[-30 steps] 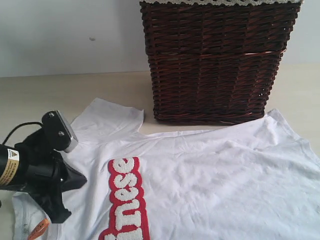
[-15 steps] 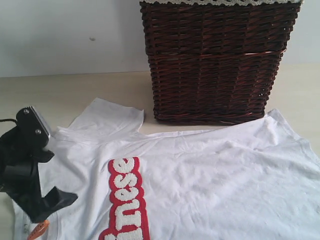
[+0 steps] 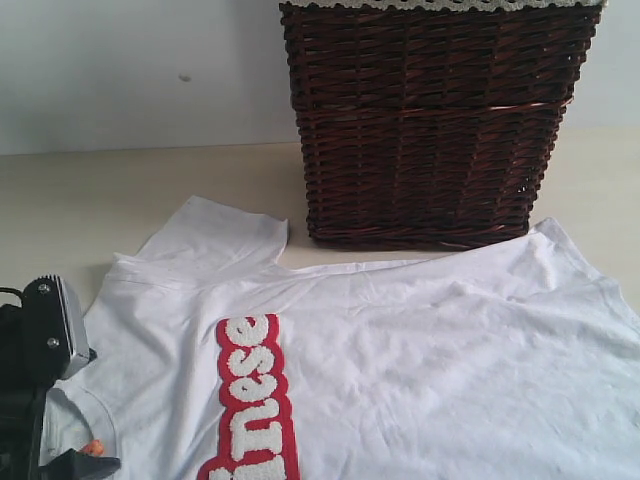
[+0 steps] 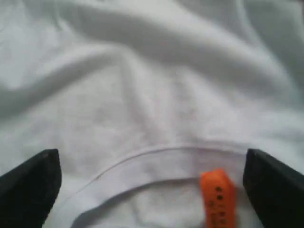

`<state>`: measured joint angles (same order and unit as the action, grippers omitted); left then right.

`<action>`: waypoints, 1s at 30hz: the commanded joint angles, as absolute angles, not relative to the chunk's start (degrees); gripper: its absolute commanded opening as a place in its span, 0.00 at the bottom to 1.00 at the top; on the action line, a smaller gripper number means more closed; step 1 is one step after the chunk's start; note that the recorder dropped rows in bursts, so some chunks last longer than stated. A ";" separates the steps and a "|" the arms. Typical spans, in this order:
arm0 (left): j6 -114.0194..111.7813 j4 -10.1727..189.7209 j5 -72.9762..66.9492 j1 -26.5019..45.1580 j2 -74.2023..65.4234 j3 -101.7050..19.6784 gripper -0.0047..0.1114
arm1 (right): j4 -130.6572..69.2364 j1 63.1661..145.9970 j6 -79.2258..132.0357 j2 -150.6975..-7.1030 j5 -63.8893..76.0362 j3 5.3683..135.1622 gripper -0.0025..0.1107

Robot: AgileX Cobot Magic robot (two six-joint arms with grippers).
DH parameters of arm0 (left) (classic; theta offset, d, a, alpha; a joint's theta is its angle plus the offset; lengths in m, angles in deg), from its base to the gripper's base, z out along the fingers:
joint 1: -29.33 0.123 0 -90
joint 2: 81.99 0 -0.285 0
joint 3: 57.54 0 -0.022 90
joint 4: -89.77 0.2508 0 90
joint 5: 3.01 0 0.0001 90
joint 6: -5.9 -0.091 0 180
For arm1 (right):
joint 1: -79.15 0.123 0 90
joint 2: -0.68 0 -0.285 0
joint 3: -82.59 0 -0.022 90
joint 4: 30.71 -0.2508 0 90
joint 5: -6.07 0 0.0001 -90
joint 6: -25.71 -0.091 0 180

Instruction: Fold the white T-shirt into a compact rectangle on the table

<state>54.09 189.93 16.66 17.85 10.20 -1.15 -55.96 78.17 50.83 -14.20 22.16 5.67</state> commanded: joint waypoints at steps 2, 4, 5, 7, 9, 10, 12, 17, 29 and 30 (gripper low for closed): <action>67.99 189.72 35.26 23.01 9.22 -3.54 0.93 | -56.09 78.19 51.00 -13.80 21.39 5.37 0.28; 77.83 189.72 39.43 24.97 7.79 -6.32 0.93 | -56.09 78.19 51.00 -13.80 21.39 5.37 0.28; 81.77 189.72 41.31 25.91 7.23 -7.68 0.93 | -56.09 78.19 51.00 -13.80 21.39 5.37 0.28; 88.73 189.72 45.44 28.02 5.78 -11.83 0.93 | -56.09 78.19 51.00 -13.80 21.39 5.37 0.28; 93.19 189.72 49.30 29.98 4.38 -16.11 0.93 | -56.09 78.19 51.00 -13.80 21.39 5.37 0.28; 96.62 189.72 52.44 31.75 3.24 -19.05 0.93 | -56.09 78.19 51.00 -13.80 21.39 5.37 0.28; 102.15 189.72 56.70 34.30 1.53 -22.98 0.93 | -56.09 78.19 51.00 -13.80 21.39 5.37 0.28; 103.90 189.72 64.08 43.89 -2.89 -35.30 0.93 | -56.09 78.19 51.00 -13.80 21.39 5.37 0.28; 113.23 189.72 64.74 60.94 -11.31 -49.63 0.93 | -56.09 78.19 51.00 -13.80 21.39 5.37 0.28; 117.25 189.72 65.59 60.04 -11.64 -49.63 0.93 | -56.09 78.19 51.00 -13.80 21.39 5.37 0.28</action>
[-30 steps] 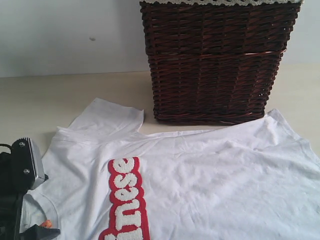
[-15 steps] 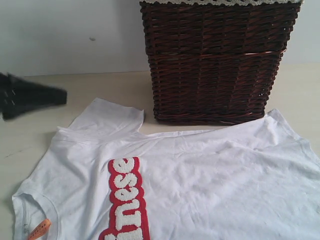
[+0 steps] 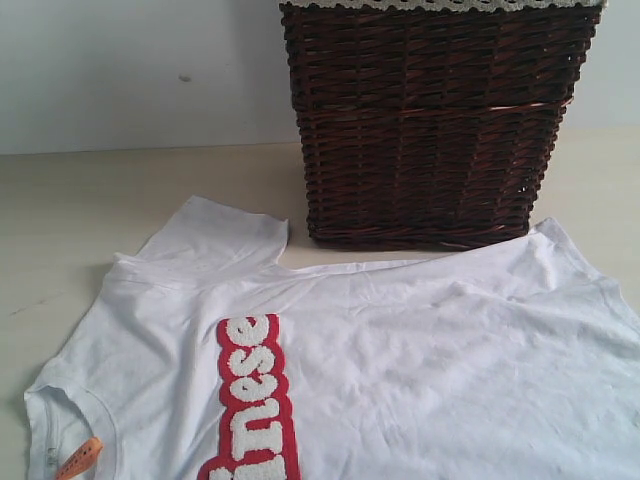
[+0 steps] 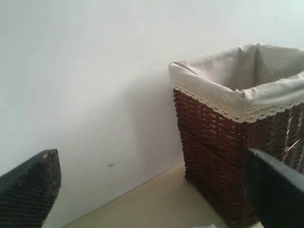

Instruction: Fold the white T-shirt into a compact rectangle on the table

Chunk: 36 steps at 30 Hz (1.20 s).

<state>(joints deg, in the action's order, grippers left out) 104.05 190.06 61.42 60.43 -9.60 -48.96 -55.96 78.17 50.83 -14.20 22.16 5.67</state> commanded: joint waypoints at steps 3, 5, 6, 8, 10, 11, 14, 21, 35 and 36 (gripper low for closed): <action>123.67 189.72 65.06 52.98 -13.79 -49.63 0.93 | -56.09 78.19 51.00 -13.80 21.39 5.37 0.28; 123.57 189.72 60.59 44.78 -16.31 -48.77 0.93 | -56.09 78.19 51.00 -13.80 21.39 5.37 0.28; 123.57 189.72 57.77 40.47 -17.50 -48.19 0.93 | -56.09 78.19 51.00 -13.80 21.39 5.37 0.28; 122.07 189.72 54.76 33.06 -20.62 -46.55 0.93 | -56.09 78.19 51.00 -13.80 21.39 5.37 0.28; 118.09 189.72 55.54 28.88 -23.65 -43.74 0.93 | -56.09 78.19 51.00 -13.80 21.39 5.37 0.28; 115.03 189.72 56.51 27.51 -25.49 -41.64 0.93 | -56.09 78.19 51.00 -13.80 21.39 5.37 0.28; 108.13 189.72 58.33 26.43 -30.84 -32.93 0.93 | -56.09 78.19 51.00 -13.80 21.39 5.37 0.28; 103.23 189.72 59.38 26.43 -32.98 -9.85 0.93 | -56.09 78.19 51.00 -13.80 21.39 5.37 0.28; 61.98 189.72 40.73 27.02 -20.13 -5.69 0.93 | -56.09 78.19 51.00 -13.80 21.39 5.37 0.28; 59.88 189.72 42.52 27.02 -20.23 -5.69 0.93 | -56.09 78.19 51.00 -13.80 21.39 5.37 0.28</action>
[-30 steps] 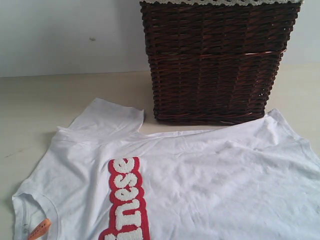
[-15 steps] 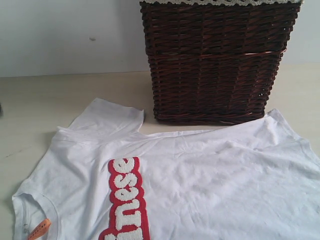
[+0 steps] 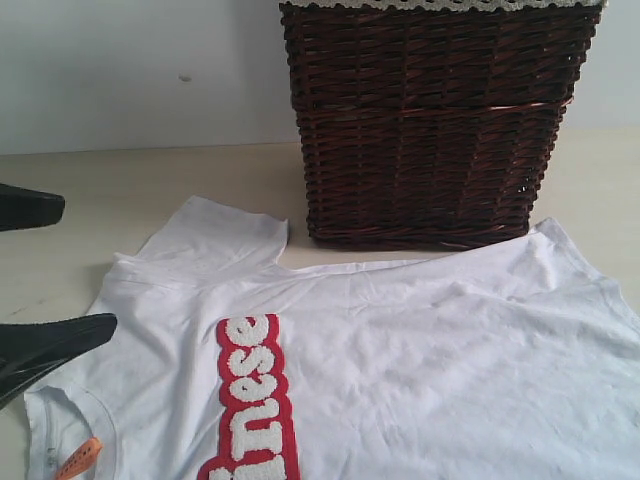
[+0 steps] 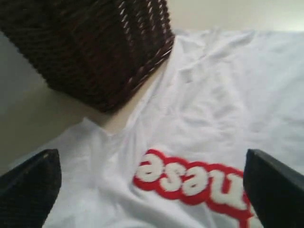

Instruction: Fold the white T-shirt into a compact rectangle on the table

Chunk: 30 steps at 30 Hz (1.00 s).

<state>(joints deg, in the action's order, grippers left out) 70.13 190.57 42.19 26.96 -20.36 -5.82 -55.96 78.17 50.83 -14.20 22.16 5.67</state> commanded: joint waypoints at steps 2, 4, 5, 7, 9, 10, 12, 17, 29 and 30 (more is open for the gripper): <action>57.91 189.72 48.29 27.02 -20.23 -5.69 0.93 | -56.09 78.19 51.00 -13.80 21.39 5.37 0.28; 59.17 189.72 51.45 27.02 -20.23 -5.69 0.93 | -56.09 78.19 51.00 -13.80 21.39 5.37 0.28; 60.81 189.72 51.30 27.02 -20.23 -5.69 0.93 | -56.09 78.19 51.00 -13.80 21.39 5.37 0.28; 63.45 189.72 49.70 27.02 -20.23 -5.69 0.93 | -56.09 78.19 51.00 -13.80 21.39 5.37 0.28; 64.83 189.72 47.68 27.02 -20.23 -5.69 0.93 | -56.09 78.19 51.00 -13.80 21.39 5.37 0.28; 64.83 189.72 47.43 27.02 -20.23 -5.69 0.93 | -56.09 78.19 51.00 -13.80 21.39 5.37 0.28; 65.11 189.72 47.78 27.02 -20.23 -5.69 0.93 | -56.09 78.19 51.00 -13.80 21.39 5.37 0.28; 88.28 189.72 47.61 27.02 -20.00 -4.84 0.93 | -56.09 78.19 51.00 -13.80 21.39 5.37 0.28; 111.77 189.72 49.03 25.22 -21.66 -2.37 0.93 | -56.09 78.19 51.00 -13.80 21.39 5.37 0.28; 109.02 189.72 49.45 25.22 -21.66 -2.37 0.93 | -56.09 78.19 51.00 -13.80 21.39 5.37 0.28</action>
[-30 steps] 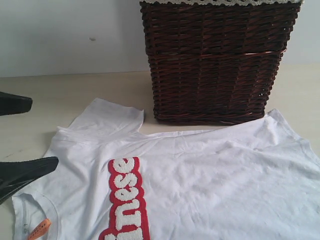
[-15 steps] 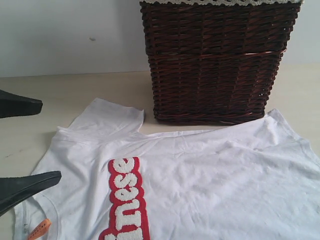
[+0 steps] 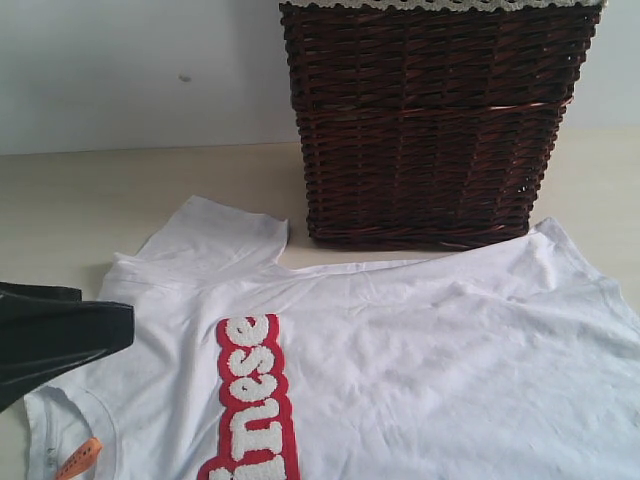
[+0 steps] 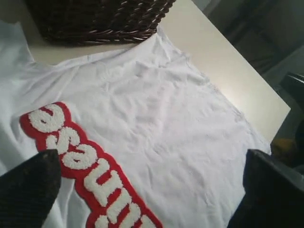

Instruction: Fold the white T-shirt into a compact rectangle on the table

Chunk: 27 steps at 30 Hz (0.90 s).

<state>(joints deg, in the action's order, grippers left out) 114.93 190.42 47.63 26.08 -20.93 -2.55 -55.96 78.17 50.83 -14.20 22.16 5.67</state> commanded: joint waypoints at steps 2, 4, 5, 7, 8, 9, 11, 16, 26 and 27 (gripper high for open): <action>101.60 189.72 49.18 25.22 -21.31 -2.37 0.93 | -56.09 78.19 51.00 -13.80 21.39 5.37 0.28; 90.08 189.72 48.09 25.22 -20.92 -2.37 0.93 | -56.09 78.19 51.00 -13.80 21.39 5.37 0.28; 83.72 189.72 46.78 25.22 -20.81 -2.37 0.93 | -56.09 78.19 51.00 -13.80 21.39 5.37 0.28; 78.15 189.72 40.81 25.22 -20.81 -2.37 0.93 | -56.09 78.19 51.00 -13.80 21.39 5.37 0.28; 79.63 189.72 35.75 25.22 -20.81 -2.37 0.93 | -56.09 78.19 51.00 -13.80 21.39 5.37 0.28; 83.24 189.72 29.35 25.22 -20.68 -2.37 0.93 | -56.09 78.19 51.00 -13.80 21.39 5.37 0.28; 93.74 189.72 17.14 25.22 -19.85 -2.37 0.93 | -56.09 78.19 51.00 -13.80 21.39 5.37 0.28; 121.01 189.72 -7.17 25.33 -18.81 -2.37 0.93 | -56.09 78.19 51.00 -13.80 21.39 5.37 0.28; 102.89 189.72 32.83 24.75 -17.02 -2.98 0.93 | -56.09 78.19 51.00 -13.80 21.39 5.37 0.28; 101.10 189.72 39.56 24.20 -15.75 -3.26 0.93 | -56.09 78.19 51.00 -13.80 21.39 5.37 0.28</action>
<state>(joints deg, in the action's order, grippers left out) 103.81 189.78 23.91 25.21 -17.86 -2.47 -55.96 78.17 50.83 -14.20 22.16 5.67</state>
